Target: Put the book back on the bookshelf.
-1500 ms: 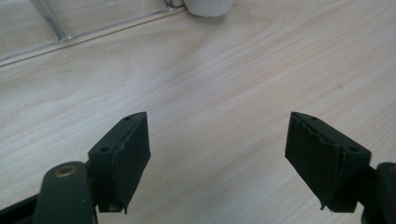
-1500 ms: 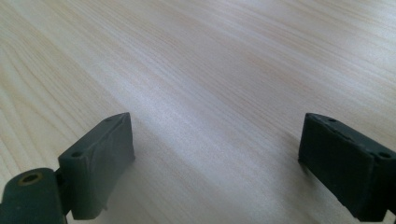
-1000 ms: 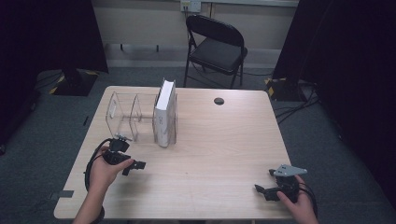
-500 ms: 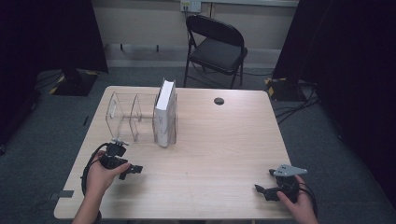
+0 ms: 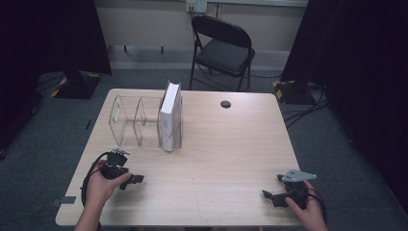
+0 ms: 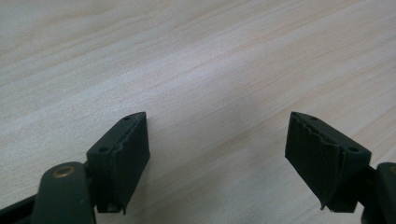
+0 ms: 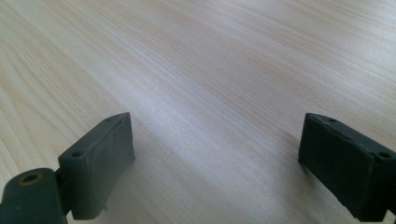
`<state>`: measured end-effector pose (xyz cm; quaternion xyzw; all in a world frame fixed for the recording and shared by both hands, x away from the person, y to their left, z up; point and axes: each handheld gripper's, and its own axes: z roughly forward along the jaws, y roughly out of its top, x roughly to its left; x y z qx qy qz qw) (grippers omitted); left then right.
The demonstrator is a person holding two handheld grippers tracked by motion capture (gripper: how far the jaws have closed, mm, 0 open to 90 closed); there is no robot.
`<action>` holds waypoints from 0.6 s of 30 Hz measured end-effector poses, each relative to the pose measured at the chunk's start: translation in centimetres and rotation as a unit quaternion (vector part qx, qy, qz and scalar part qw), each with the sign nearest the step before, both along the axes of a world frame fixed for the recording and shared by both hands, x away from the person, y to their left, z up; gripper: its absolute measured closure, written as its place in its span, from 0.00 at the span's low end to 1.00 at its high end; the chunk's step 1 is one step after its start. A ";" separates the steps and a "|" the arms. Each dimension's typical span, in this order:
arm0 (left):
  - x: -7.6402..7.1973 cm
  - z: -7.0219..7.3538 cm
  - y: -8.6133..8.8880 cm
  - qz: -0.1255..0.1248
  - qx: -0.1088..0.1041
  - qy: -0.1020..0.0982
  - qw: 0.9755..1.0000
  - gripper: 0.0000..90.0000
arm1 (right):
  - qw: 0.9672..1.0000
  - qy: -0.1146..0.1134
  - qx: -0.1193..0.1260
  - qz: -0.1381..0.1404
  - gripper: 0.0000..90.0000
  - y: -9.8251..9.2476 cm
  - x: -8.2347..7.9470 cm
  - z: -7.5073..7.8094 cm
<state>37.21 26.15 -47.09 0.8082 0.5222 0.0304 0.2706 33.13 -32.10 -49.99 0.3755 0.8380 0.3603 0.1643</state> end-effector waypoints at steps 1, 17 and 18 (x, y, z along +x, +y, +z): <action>-0.1 0.0 0.0 -0.007 0.003 -0.003 1.000 0.24 | 1.000 0.000 0.000 0.000 0.11 0.0 0.0 0.0; -1.0 -1.3 -0.8 -0.052 0.015 -0.065 0.996 0.00 | 1.000 0.000 0.000 0.000 0.11 0.0 0.0 0.0; -1.0 -1.3 -0.8 -0.057 0.025 -0.069 0.996 0.00 | 1.000 0.000 0.000 0.000 0.11 0.0 0.0 0.0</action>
